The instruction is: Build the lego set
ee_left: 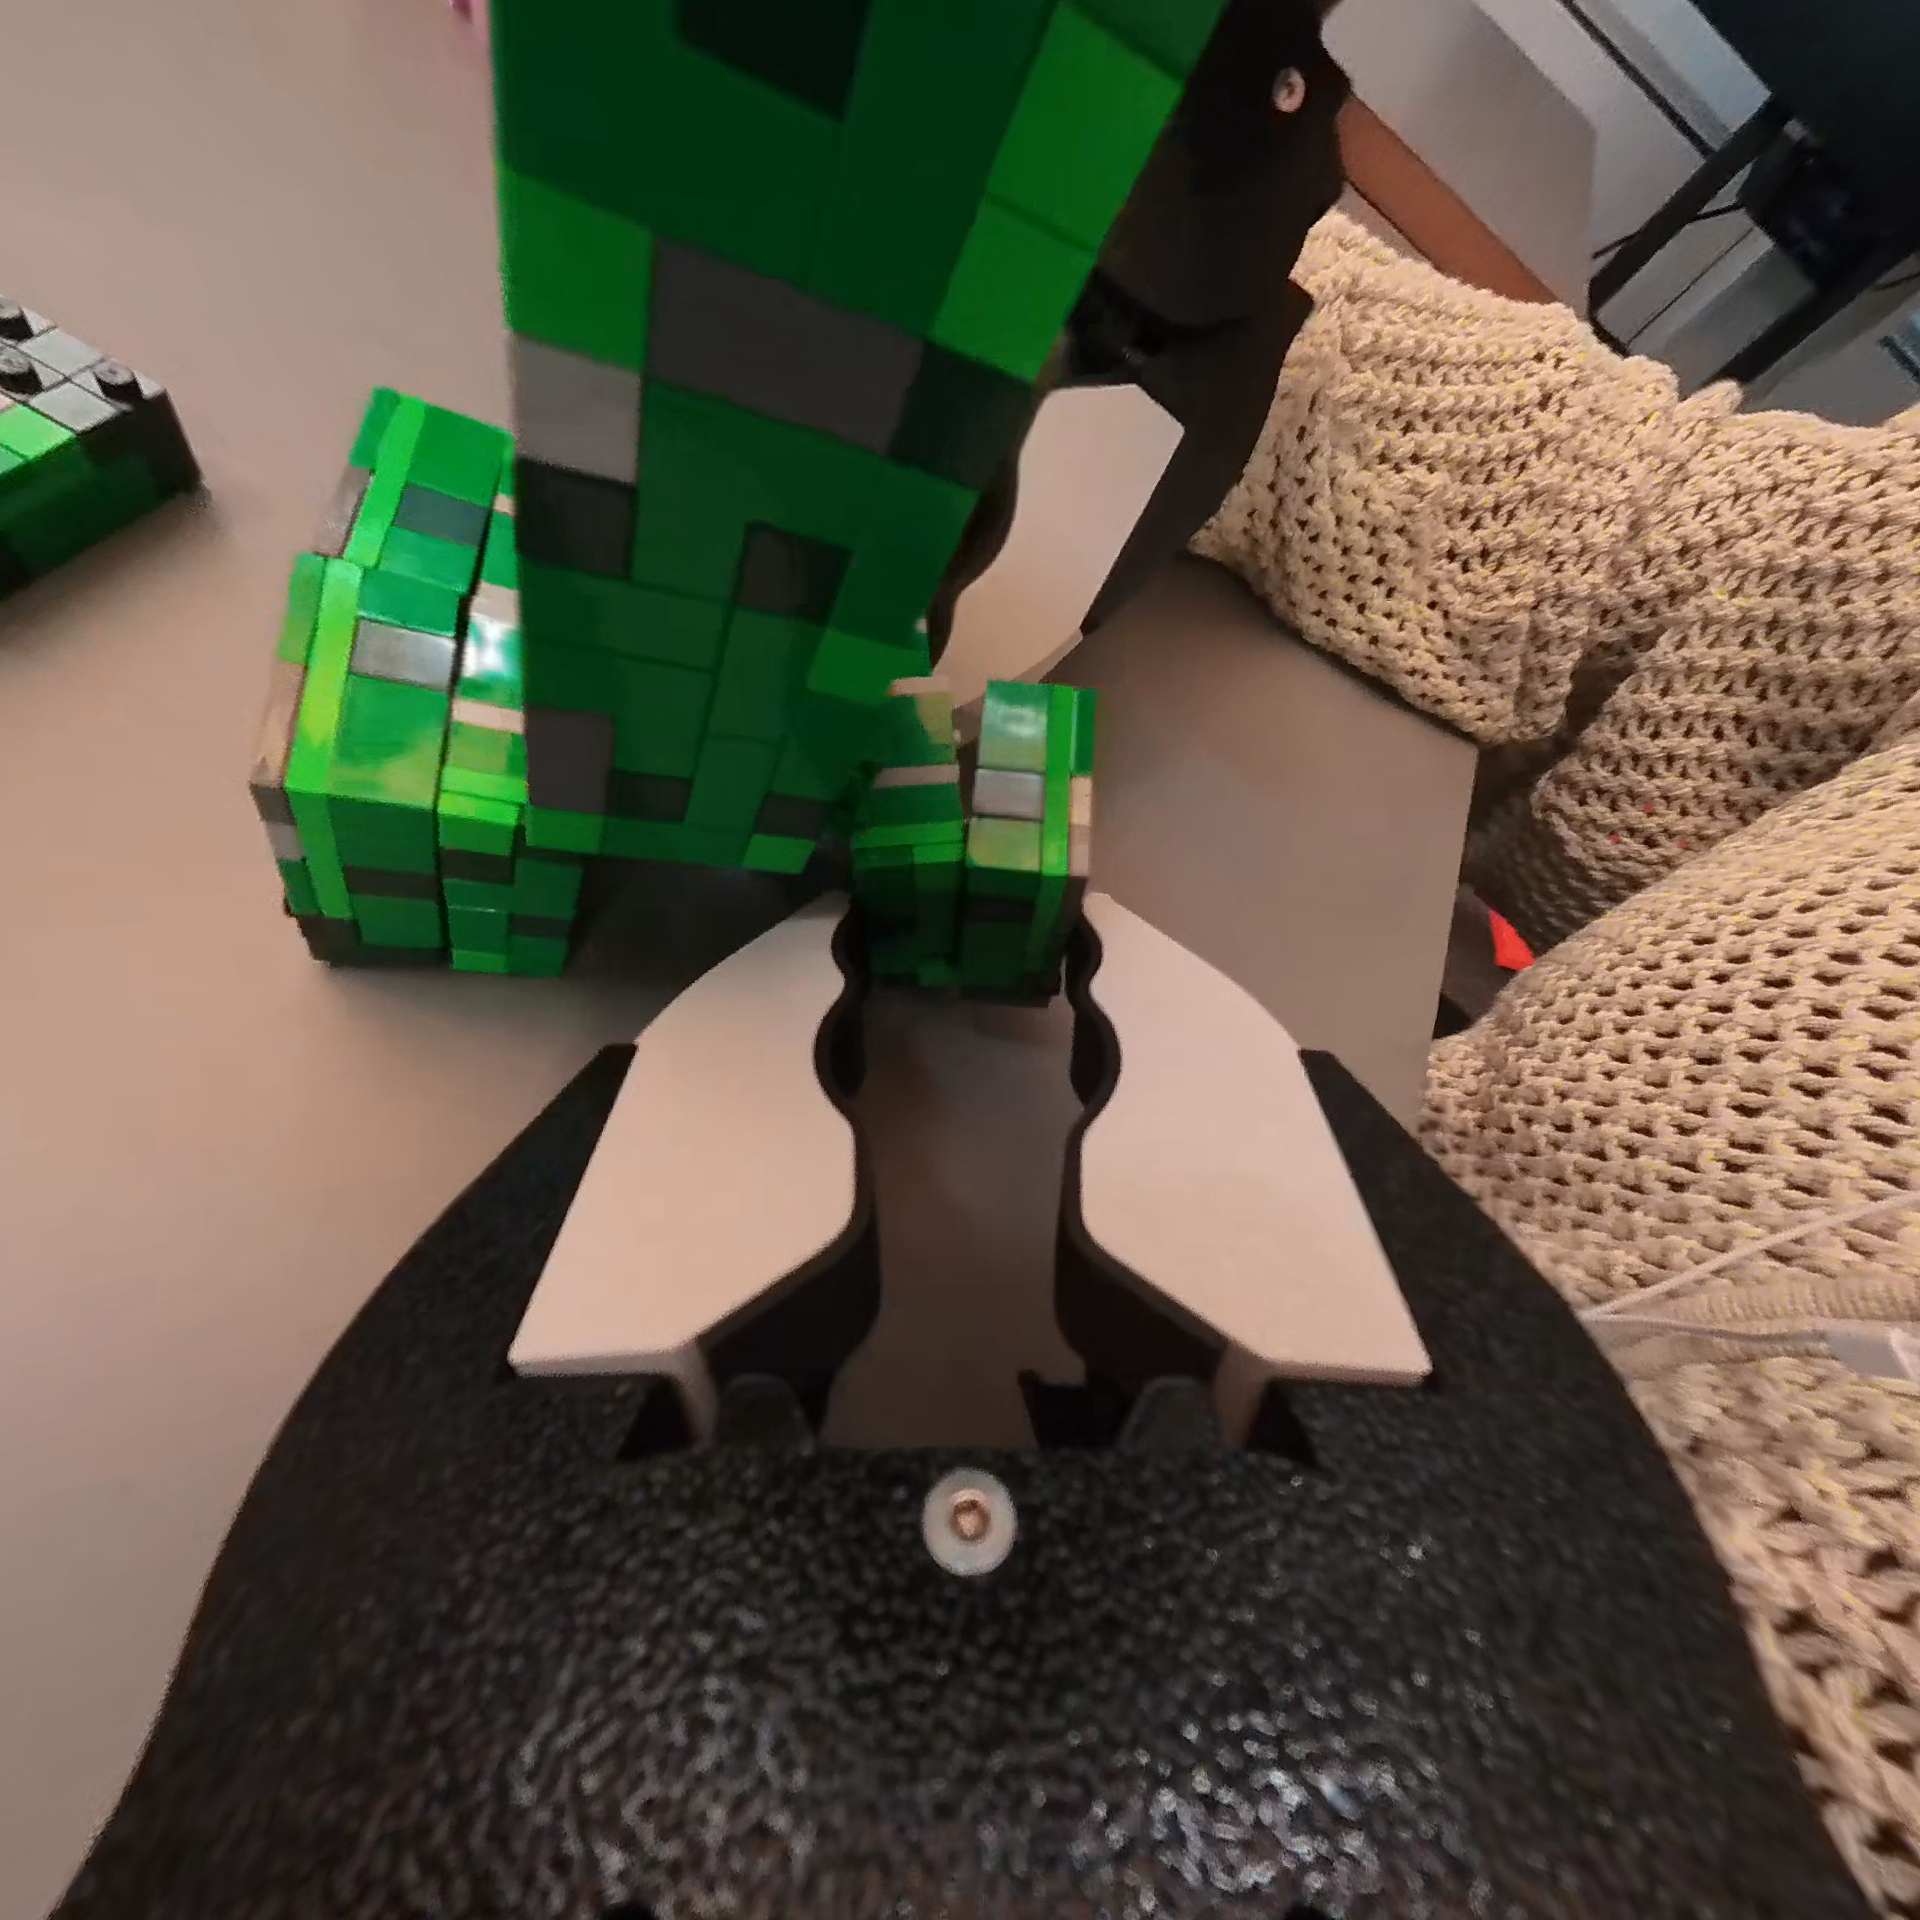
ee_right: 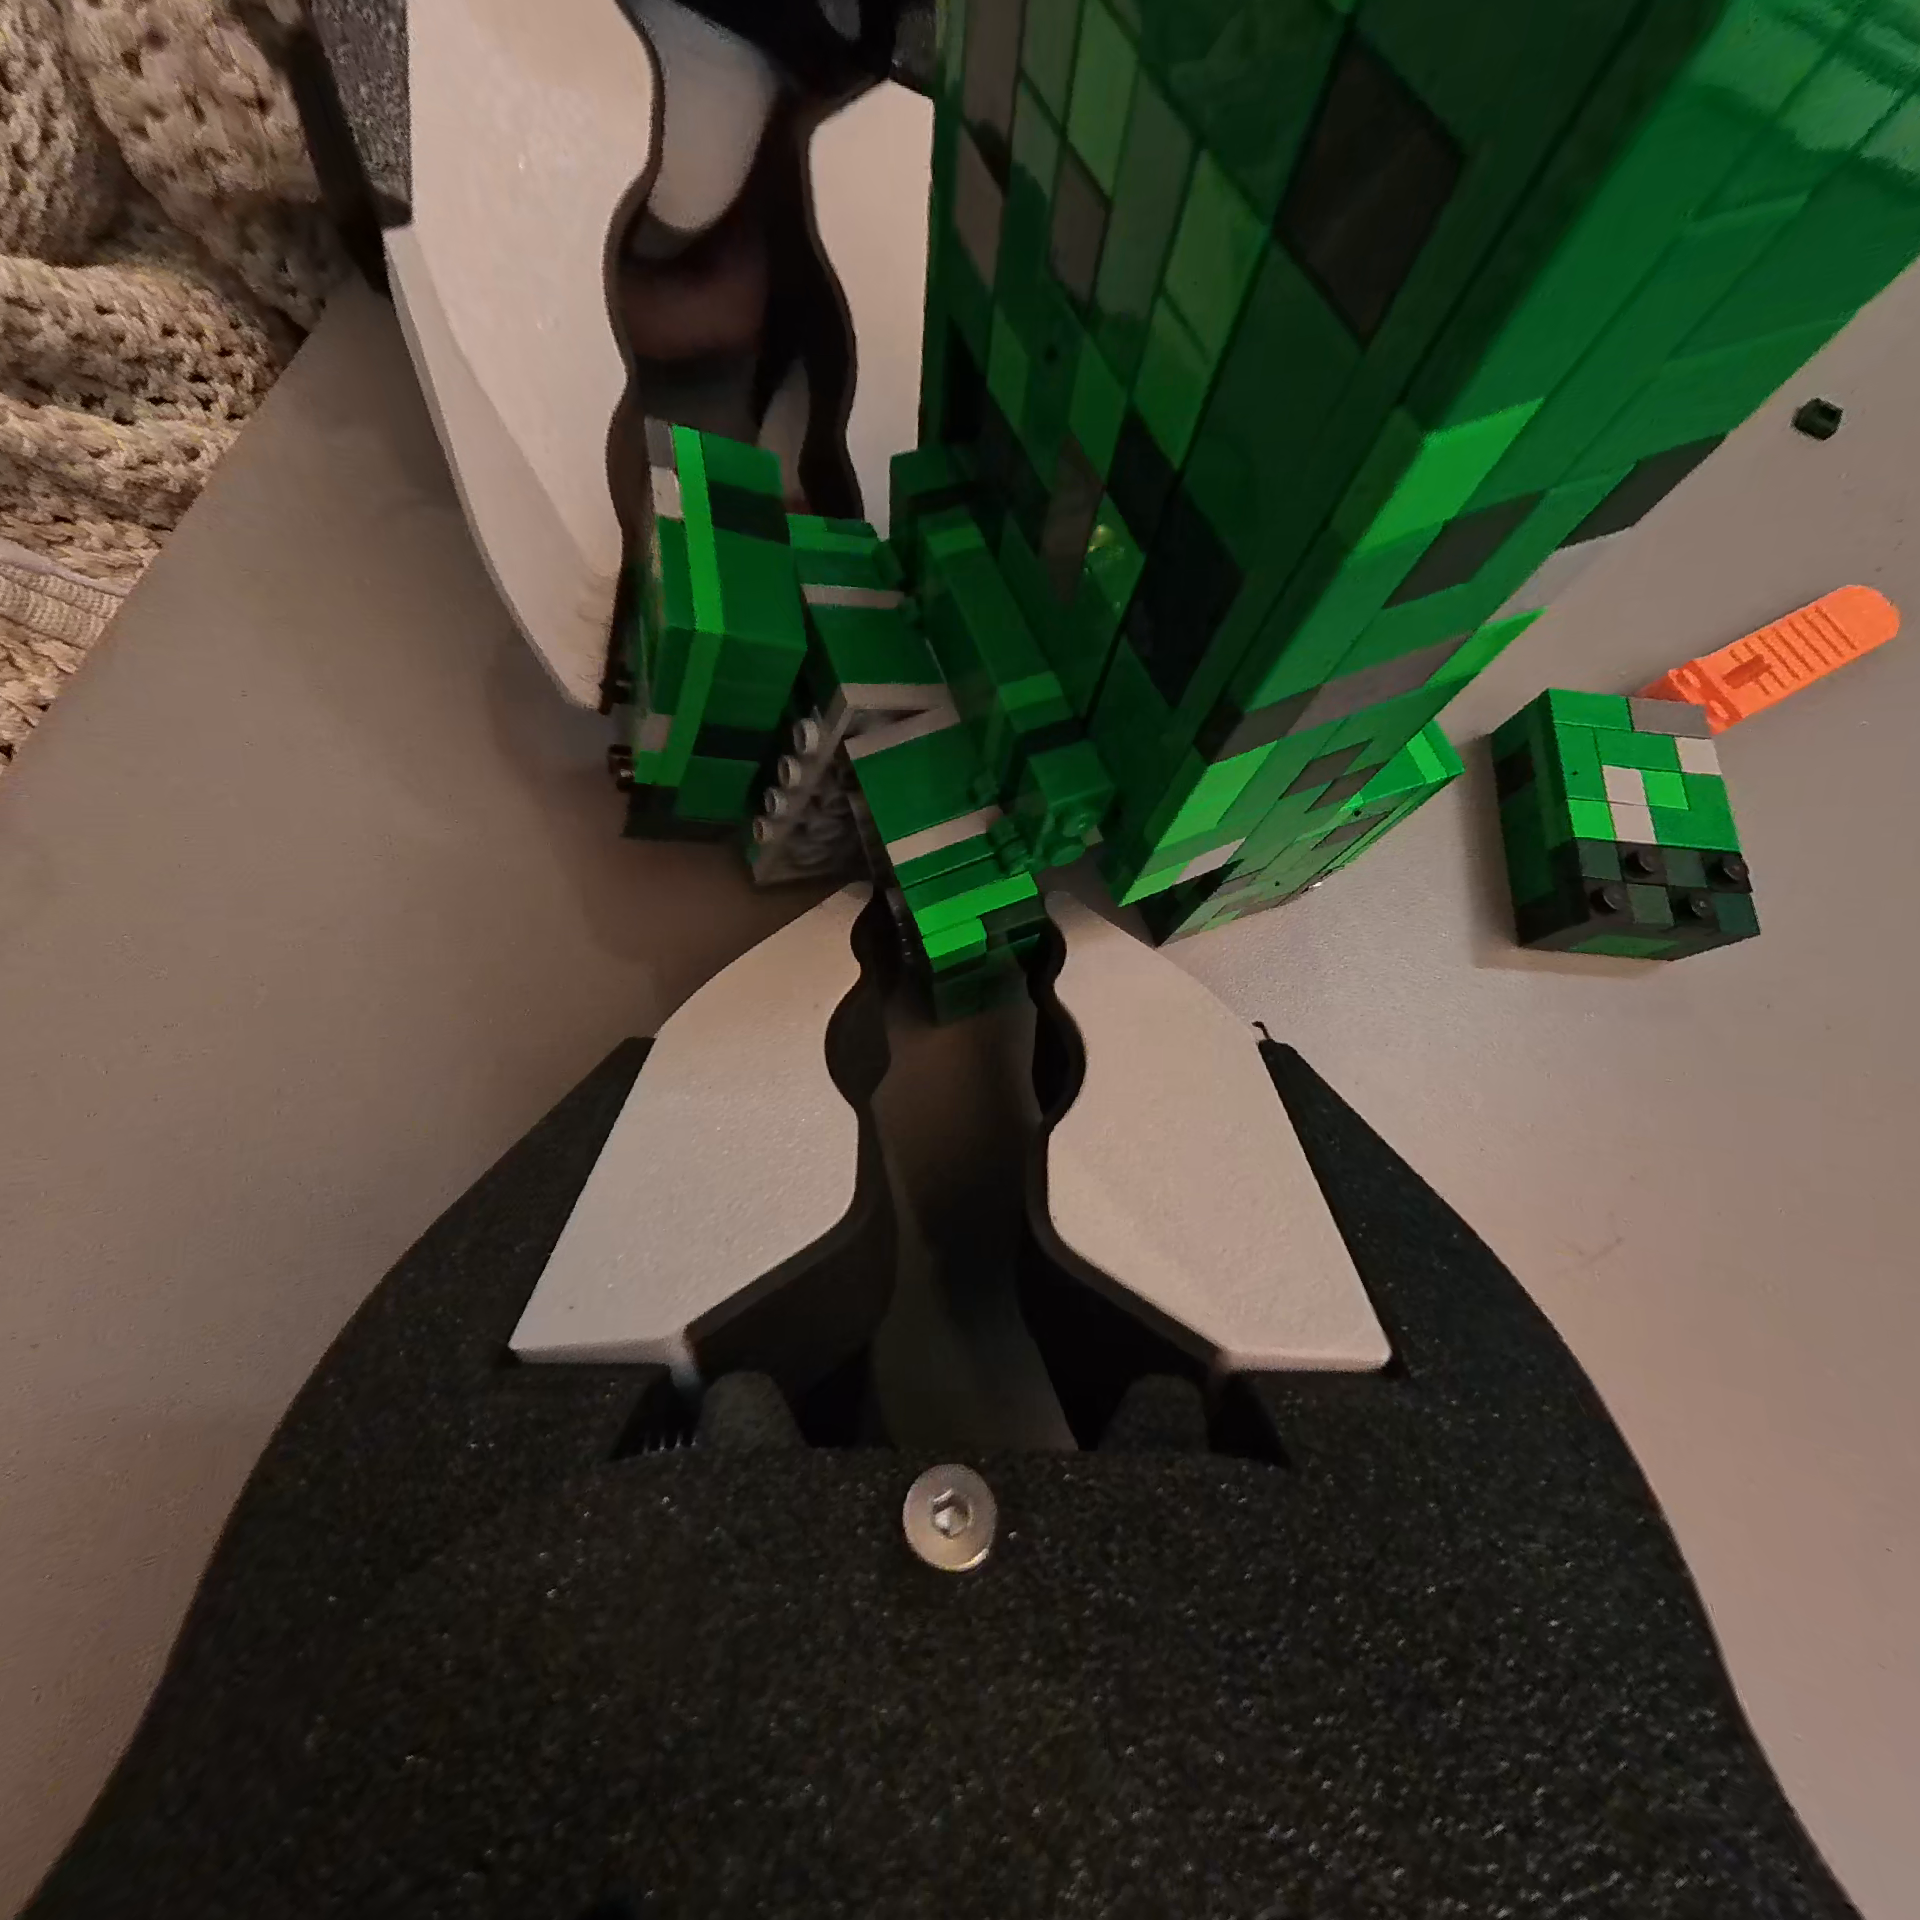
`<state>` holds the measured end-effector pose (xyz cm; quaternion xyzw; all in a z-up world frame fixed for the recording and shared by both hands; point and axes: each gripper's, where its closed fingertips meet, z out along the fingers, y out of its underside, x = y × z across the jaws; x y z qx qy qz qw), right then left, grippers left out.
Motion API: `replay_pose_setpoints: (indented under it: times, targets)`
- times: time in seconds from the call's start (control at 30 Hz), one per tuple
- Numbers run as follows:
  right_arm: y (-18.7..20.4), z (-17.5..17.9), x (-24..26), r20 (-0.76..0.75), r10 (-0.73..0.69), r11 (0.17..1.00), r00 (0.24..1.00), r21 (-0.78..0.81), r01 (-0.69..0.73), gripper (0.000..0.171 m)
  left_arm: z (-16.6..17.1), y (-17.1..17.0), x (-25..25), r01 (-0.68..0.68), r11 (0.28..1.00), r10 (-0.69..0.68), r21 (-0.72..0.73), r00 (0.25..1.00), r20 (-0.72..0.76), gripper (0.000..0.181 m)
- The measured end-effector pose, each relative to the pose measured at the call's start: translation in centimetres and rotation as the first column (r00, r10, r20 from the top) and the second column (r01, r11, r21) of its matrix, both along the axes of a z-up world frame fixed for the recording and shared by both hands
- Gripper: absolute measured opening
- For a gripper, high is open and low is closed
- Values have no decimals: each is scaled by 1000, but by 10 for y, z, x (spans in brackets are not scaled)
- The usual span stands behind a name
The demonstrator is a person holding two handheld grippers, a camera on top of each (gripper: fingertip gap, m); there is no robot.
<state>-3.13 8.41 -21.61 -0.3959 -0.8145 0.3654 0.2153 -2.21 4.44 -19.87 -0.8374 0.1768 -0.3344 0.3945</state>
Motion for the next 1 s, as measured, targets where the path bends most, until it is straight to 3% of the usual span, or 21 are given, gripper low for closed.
replay_pose_setpoints:
  times: [0.17, 0.27, 0.37, 0.5, 0.63, 0.83, 1.0]
  targets:
    - [5, -1, 12, 19, -26, 1000, 999, -2, 26, 50, -2, 0, 0, -8, 999, 10, 31, 998, -65, 37]
    - [18, 6, 29, 50, -139, 988, 989, -65, 142, 50, -2, 1, 0, -14, 999, 16, 35, 997, -73, 37]
    - [4, 26, 33, 46, -257, 954, 965, -146, 261, 49, -2, 1, 0, -22, 999, 25, 39, 996, -86, 37]
    - [-24, 38, 26, -59, -481, 873, 875, -125, 472, 54, -3, 5, 0, -65, 997, 69, 42, 993, -98, 37]
    - [-38, 23, 21, -138, -623, 776, 770, 15, 631, 56, -3, 6, 1, -65, 997, 69, 44, 992, -105, 38]
    - [-44, 12, 13, -126, -749, 652, 651, 34, 757, 49, 0, 1, 6, -2, 999, 6, 54, 997, -77, 50]
    - [-53, 10, 14, -83, -791, 607, 606, 8, 795, 55, 0, -9, 0, 67, 995, -60, 69, 994, -96, 59]
